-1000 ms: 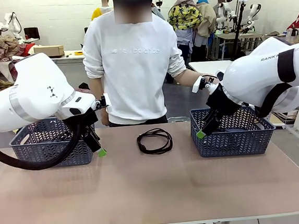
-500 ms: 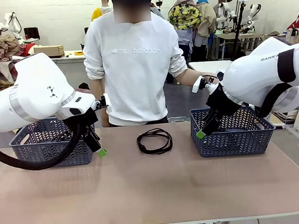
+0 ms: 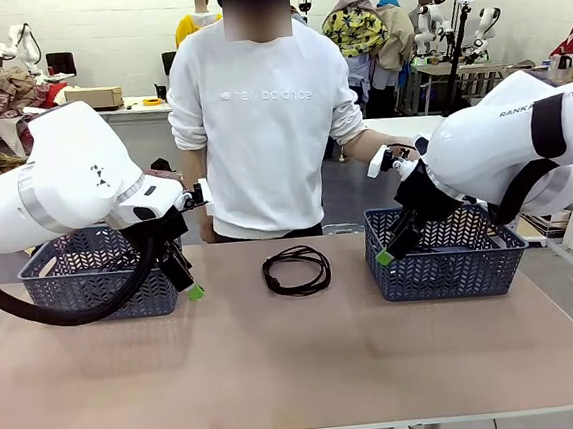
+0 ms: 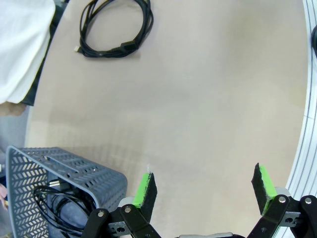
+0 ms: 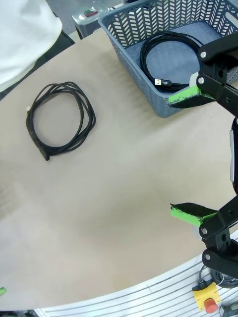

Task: Organize the cables according to human instructions.
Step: Pick up a bundle of cables and place it in the basket indicated by the human.

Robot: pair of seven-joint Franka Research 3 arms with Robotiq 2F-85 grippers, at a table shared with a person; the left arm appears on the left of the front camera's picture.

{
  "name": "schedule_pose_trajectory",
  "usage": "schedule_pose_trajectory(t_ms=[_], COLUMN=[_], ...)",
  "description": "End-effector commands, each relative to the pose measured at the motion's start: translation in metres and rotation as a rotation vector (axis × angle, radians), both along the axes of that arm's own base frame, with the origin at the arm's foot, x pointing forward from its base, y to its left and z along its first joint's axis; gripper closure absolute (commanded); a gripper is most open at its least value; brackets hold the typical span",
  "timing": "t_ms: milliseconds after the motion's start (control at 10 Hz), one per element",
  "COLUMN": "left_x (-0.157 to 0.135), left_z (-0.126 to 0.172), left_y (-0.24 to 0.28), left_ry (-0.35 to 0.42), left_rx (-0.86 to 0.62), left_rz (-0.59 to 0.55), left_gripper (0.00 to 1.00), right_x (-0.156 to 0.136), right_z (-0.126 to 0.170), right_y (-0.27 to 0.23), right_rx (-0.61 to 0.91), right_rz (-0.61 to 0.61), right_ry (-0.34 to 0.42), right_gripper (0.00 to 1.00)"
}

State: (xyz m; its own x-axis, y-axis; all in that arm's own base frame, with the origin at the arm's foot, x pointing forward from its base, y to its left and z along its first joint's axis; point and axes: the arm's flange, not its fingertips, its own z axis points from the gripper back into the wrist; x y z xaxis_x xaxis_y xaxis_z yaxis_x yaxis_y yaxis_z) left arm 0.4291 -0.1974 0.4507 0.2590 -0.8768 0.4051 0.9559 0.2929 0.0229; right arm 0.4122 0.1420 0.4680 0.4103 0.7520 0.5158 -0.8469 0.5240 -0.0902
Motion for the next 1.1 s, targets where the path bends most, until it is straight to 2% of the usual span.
schedule_pose_trajectory(t_ms=[0, 200, 400, 600, 1000], left_x=[0.0, 0.0, 0.0, 0.0, 0.0], left_z=[0.0, 0.0, 0.0, 0.0, 0.0], left_y=[0.002, 0.002, 0.002, 0.002, 0.002], left_ry=[-0.003, -0.003, -0.003, -0.003, -0.003], left_rx=[0.0, 0.0, 0.0, 0.0, 0.0], left_rz=[0.005, 0.005, 0.005, 0.005, 0.005], left_gripper=[0.0, 0.0, 0.0, 0.0, 0.0], right_x=[0.007, 0.014, 0.023, 0.04, 0.078], right_z=[0.008, 0.014, 0.018, 0.024, 0.029], right_y=[0.015, 0.017, 0.029, 0.056, 0.116], right_rx=[-0.013, 0.005, 0.001, 0.009, -0.052], right_rz=[-0.009, -0.043, -0.104, -0.186, -0.341], right_ry=[0.003, 0.015, 0.097, 0.21, 0.278], right_gripper=[0.0, 0.0, 0.0, 0.0, 0.0])
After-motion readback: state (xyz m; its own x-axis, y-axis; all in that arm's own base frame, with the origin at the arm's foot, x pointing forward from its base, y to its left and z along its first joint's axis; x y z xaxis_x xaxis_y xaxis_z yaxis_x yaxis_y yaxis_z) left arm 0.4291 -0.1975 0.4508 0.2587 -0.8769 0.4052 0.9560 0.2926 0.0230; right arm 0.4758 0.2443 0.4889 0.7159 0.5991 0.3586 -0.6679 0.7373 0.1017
